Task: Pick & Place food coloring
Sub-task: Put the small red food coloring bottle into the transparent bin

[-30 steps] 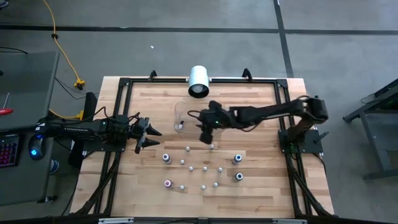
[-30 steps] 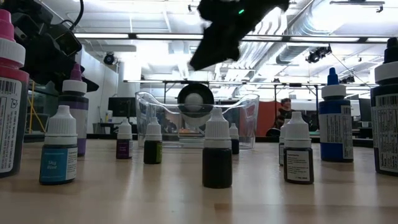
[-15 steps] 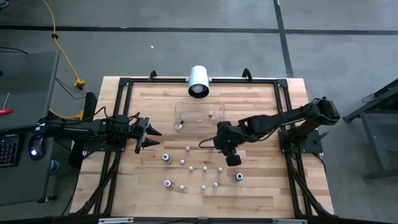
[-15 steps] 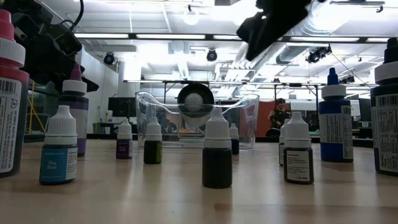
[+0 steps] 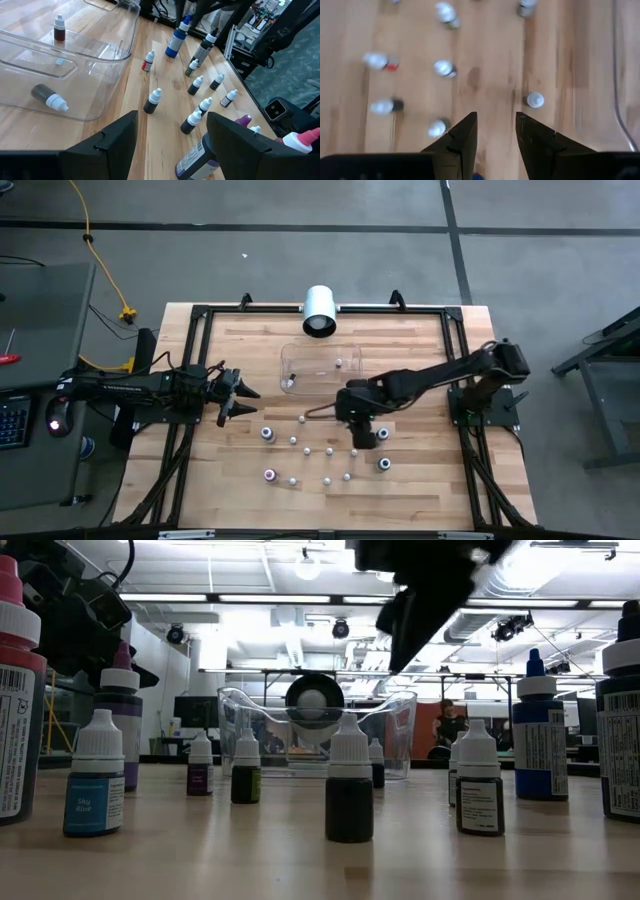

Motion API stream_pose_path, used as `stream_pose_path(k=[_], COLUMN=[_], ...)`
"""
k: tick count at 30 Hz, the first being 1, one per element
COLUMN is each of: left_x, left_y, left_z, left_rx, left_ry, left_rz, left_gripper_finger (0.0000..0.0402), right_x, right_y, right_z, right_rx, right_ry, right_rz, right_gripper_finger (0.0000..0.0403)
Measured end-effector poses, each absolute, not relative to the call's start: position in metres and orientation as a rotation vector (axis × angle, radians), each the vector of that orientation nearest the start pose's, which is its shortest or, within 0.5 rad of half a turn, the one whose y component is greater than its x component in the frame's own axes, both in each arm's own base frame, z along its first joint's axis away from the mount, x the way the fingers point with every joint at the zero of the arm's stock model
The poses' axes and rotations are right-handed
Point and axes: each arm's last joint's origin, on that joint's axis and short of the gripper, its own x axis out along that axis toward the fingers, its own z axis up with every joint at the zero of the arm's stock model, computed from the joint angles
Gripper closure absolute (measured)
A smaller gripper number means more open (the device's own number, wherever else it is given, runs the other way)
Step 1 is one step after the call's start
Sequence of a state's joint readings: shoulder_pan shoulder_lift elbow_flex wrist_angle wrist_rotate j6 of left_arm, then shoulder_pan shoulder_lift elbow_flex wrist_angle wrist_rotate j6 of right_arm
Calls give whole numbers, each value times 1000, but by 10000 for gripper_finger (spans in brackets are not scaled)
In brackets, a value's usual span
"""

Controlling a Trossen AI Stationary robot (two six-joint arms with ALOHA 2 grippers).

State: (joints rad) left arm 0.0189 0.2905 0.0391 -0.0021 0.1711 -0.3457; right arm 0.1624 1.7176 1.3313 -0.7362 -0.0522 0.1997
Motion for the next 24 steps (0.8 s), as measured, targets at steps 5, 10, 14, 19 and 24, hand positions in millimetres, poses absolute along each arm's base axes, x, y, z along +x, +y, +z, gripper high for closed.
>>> stream_pose_path(k=[5, 10, 14, 19, 24], left_x=[113, 113, 113, 113, 113], left_y=[-3, -3, -3, -3, -3], left_z=[152, 152, 152, 152, 152], left_rx=[-367, -367, -367, -367, -367], left_ry=[276, 277, 277, 277, 276], left_rz=[-106, -106, -106, -106, -106], left_gripper_finger=[167, 167, 167, 167, 167], right_x=[365, 377, 381, 383, 383], right_y=[48, 45, 45, 44, 43], right_z=[233, 221, 210, 207, 207], right_rx=[389, 564, 644, 672, 671], right_ry=[1218, 1270, 1284, 1270, 1255], right_rz=[-139, -258, -351, -420, -440], right_gripper_finger=[279, 279, 279, 279, 274])
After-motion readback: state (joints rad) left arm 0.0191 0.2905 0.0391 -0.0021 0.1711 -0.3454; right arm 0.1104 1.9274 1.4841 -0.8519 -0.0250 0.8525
